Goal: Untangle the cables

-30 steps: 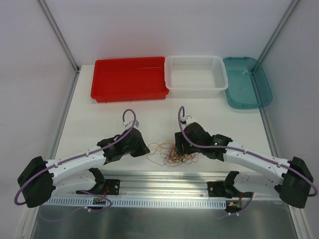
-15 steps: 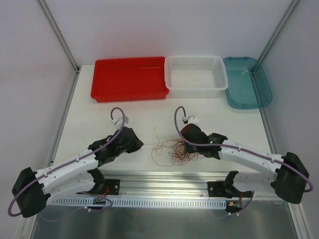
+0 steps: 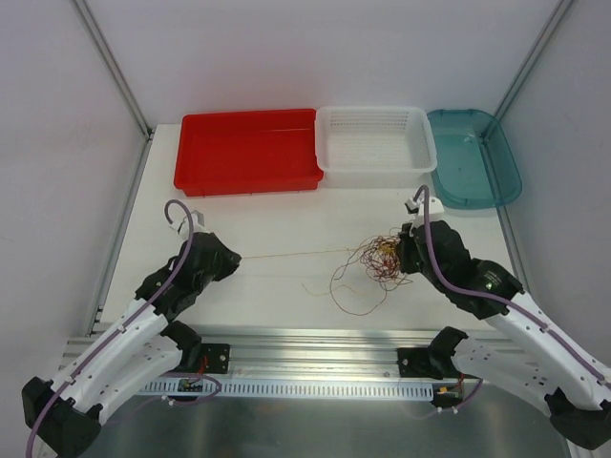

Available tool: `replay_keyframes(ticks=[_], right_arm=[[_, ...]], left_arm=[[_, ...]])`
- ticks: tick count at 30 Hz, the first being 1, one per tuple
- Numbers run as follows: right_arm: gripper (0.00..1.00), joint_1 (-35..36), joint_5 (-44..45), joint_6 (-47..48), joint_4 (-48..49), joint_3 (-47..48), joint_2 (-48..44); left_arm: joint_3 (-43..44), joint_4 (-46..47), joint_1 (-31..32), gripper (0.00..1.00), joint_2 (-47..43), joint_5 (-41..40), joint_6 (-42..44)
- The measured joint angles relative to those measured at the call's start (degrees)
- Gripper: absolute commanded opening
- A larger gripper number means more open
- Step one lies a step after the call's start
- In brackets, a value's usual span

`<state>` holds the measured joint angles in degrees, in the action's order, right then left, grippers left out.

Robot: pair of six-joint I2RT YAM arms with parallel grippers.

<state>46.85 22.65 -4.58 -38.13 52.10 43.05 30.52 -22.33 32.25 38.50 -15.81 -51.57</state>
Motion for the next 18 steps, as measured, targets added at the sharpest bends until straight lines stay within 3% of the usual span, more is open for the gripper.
replay_keyframes(ticks=[4, 8, 14, 18], right_arm=[[0.01, -5.16, 1.44, 1.4, -3.82, 0.87, -0.02], [0.01, -11.93, 1.79, 3.74, -7.58, 5.07, -3.34], [0.01, -13.29, -0.92, 6.05, -6.14, 15.02, -7.61], [0.01, -14.1, 4.9, 6.8, -6.34, 16.11, -8.81]], left_arm=[[2.45, -5.46, -3.96, 0.0, -0.85, -2.1, 0.61], [8.44, -10.29, -11.98, 0.0, -1.31, -5.22, 3.8], [17.66, -11.21, -22.75, 0.0, 3.43, -4.94, 7.8], [17.25, -14.08, -29.59, 0.0, 4.59, -6.27, 9.51]])
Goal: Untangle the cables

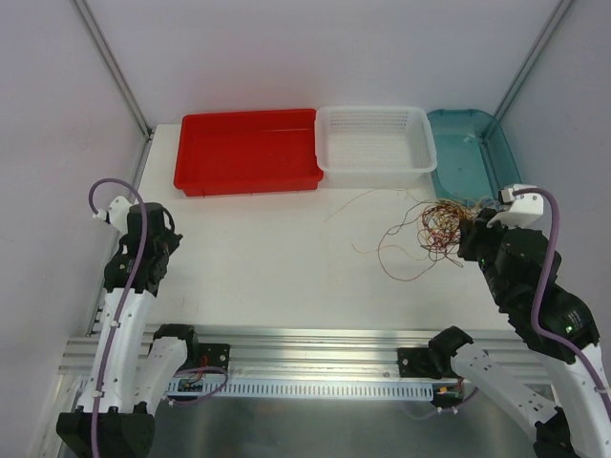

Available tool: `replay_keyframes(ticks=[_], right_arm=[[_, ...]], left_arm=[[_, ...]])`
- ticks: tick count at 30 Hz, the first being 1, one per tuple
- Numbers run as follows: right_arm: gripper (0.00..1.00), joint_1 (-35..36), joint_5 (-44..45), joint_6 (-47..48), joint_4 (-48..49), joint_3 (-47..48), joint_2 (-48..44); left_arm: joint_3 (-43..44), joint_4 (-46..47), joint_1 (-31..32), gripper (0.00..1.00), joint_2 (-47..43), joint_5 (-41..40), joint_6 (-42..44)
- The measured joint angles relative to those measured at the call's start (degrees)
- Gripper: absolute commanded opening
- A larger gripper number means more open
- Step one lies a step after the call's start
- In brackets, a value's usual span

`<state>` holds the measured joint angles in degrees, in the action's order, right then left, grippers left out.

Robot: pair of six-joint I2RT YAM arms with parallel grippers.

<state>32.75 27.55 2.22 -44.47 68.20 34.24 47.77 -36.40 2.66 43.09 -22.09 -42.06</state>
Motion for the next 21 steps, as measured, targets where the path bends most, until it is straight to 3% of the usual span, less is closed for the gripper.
replay_keyframes(ticks=[5, 9, 13, 14, 17, 21], right_arm=[[0.01, -0.9, 8.17, -0.5, -1.36, -2.84, -0.83], [0.01, -1.25, 5.01, -0.5, -2.01, -6.54, -0.37], [0.01, -1.33, -6.78, 0.85, -0.48, -11.08, 1.49], [0.01, -1.31, -9.57, 1.05, 0.0, -11.93, 2.58], [0.01, -1.22, -17.92, 1.22, 2.91, -14.88, 5.73], [0.01, 0.11, -30.05, 2.05, 7.93, -20.2, 8.52]], left_arm=[[-2.69, -2.54, -10.99, 0.0, -1.01, 0.11, 2.29], [-4.52, -3.26, -14.71, 0.0, -1.81, 3.78, 4.09], [-7.85, -0.35, -14.73, 0.41, -4.44, 14.8, 6.95], [-8.92, 0.48, -14.73, 0.58, -5.51, 18.53, 7.52], [-11.61, 2.49, -14.71, 0.79, -8.98, 28.55, 8.76], [-13.05, 4.37, -14.58, 0.92, -12.98, 40.41, 9.33]])
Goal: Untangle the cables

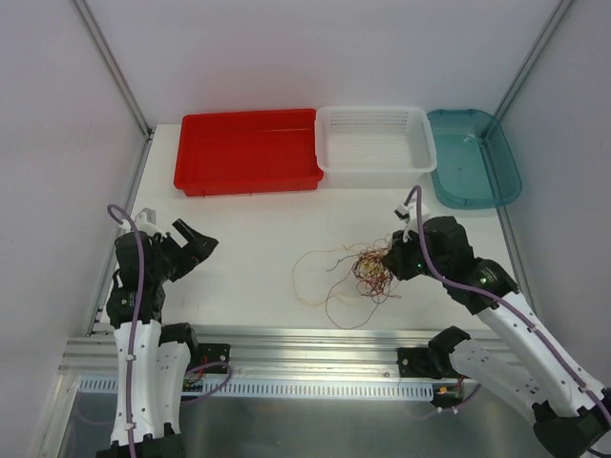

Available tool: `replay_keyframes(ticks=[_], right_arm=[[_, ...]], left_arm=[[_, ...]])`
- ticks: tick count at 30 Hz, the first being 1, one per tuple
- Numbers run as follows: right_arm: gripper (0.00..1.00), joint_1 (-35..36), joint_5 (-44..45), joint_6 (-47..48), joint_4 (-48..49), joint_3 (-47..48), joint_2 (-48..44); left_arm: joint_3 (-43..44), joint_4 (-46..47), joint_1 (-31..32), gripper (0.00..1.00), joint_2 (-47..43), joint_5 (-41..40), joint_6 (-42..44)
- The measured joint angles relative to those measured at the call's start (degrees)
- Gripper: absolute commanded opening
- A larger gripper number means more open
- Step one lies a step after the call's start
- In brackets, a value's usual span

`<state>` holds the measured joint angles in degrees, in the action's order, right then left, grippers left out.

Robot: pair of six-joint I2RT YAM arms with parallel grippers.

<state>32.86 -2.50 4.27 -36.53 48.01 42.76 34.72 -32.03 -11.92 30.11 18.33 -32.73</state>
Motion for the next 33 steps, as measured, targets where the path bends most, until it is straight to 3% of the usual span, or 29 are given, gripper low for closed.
replay_keyframes(ticks=[6, 8, 10, 12, 16, 22, 27, 33], right_arm=[[0.02, 7.19, -12.46, 2.78, 5.64, -1.44, 4.46], [0.34, 8.5, -13.27, 3.56, 7.17, -1.42, 6.19], [0.59, 8.66, -12.35, 4.22, 7.8, -1.4, 8.98], [0.67, 8.7, -9.49, 4.37, 7.76, -1.36, 12.04], [0.7, 8.94, -1.64, 2.56, 6.29, -1.36, 15.1], [0.71, 13.35, 9.22, -9.57, 5.46, -1.46, 11.28], [0.78, 23.15, 18.03, -24.44, 6.49, -3.58, 10.27], [0.82, 33.53, 26.49, -40.96, 5.9, -3.98, 18.16]], left_arm=[[0.0, 3.23, 5.05, 0.96, -2.78, 12.04, 0.17], [-0.04, 4.68, 8.61, 0.97, -2.97, 13.7, 0.22], [-0.11, 5.75, 12.55, 0.98, -2.73, 14.12, 0.31], [-0.22, 7.06, 16.83, 0.98, -1.95, 14.14, 0.52], [-0.7, 9.9, 23.5, 0.97, 1.42, 12.74, 0.81], [-1.46, 14.73, 36.15, 0.93, 10.51, 5.99, 1.55], [-1.42, 17.7, 45.72, 0.91, 19.19, -1.22, 2.47], [0.59, 19.76, 53.33, 0.9, 27.8, -7.15, 4.09]])
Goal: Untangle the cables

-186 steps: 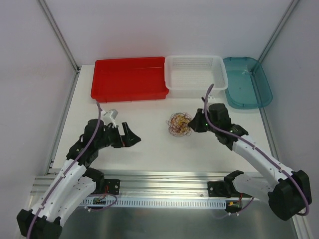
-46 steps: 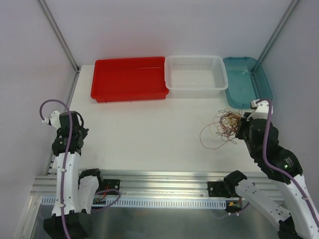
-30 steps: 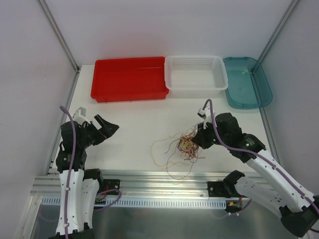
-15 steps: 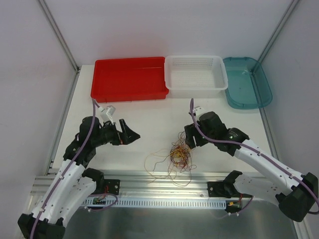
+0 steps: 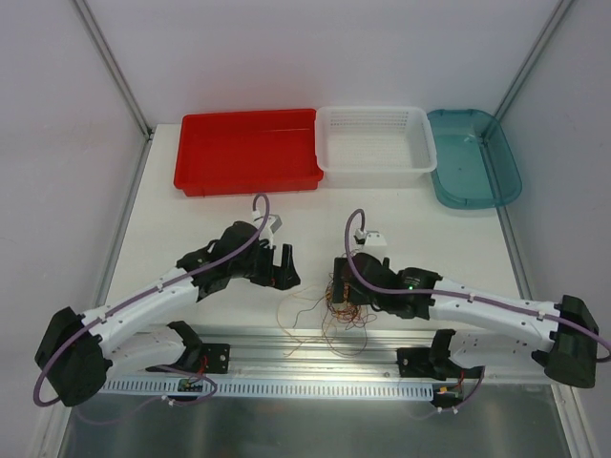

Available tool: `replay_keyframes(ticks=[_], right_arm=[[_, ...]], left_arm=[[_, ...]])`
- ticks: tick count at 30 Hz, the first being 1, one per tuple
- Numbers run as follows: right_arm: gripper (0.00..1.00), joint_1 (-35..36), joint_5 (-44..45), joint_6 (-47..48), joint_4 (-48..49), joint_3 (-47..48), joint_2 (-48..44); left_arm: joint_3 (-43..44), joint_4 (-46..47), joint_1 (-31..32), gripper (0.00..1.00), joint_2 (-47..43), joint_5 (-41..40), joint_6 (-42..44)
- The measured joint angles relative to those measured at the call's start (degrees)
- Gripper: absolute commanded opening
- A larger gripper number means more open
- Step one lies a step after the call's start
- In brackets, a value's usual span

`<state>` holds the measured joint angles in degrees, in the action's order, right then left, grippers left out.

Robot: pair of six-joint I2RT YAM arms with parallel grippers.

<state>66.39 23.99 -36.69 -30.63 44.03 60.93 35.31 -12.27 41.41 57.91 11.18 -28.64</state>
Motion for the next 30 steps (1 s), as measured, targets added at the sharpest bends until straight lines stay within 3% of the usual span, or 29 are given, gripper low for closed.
replay_keyframes(ticks=[2, 5, 8, 9, 12, 24, 30], right_arm=[[0.81, 0.79, 1.46, -3.87, 0.74, -1.01, 2.51], [0.65, 0.59, 3.26, -6.73, 1.36, -2.38, 6.19], [0.35, -0.55, 3.52, -6.95, 2.47, -2.73, 9.44], [0.18, -1.2, 3.21, -6.51, 3.32, -2.95, 10.12], [0.01, -3.34, 2.08, -3.67, 4.74, -3.5, 10.78], [0.01, -7.58, -5.31, 19.1, 6.84, -3.37, 8.33], [0.01, -8.98, -9.62, 26.93, 6.67, -3.19, 8.22]], left_arm=[[1.14, 0.76, 1.66, 0.89, 2.54, -1.42, 0.68], [2.36, 2.4, 3.1, 0.86, 6.01, -2.73, 1.2], [3.41, 3.63, 3.82, 0.83, 9.53, -2.86, 1.42], [4.04, 3.93, 4.28, 0.83, 11.1, -2.86, 1.53], [5.9, 4.61, 5.55, 0.82, 14.97, -2.62, 2.21], [12.87, 5.88, 6.27, 0.76, 25.29, -0.9, 6.64], [16.72, 6.34, 6.25, 0.59, 28.87, 0.59, 9.81]])
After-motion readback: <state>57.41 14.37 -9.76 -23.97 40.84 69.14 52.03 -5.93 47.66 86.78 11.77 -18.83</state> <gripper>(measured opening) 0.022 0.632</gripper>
